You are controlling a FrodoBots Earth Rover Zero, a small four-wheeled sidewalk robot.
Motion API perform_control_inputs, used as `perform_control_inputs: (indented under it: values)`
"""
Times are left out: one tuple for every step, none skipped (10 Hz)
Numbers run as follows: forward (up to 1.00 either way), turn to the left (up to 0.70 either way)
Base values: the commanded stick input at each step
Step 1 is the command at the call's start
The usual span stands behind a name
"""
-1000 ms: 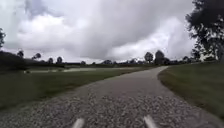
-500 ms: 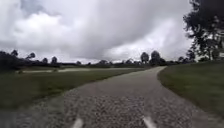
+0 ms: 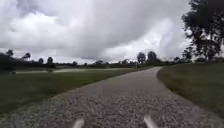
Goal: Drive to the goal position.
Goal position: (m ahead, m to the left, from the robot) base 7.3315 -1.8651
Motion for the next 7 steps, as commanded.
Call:
perform_control_inputs:
  values:
    - [0.85, -0.34]
    - [0.85, -0.33]
    - [0.85, -0.31]
    - [0.85, 0.0]
    - [0.85, 0.0]
    - [0.85, 0.0]
    - [0.85, -0.02]
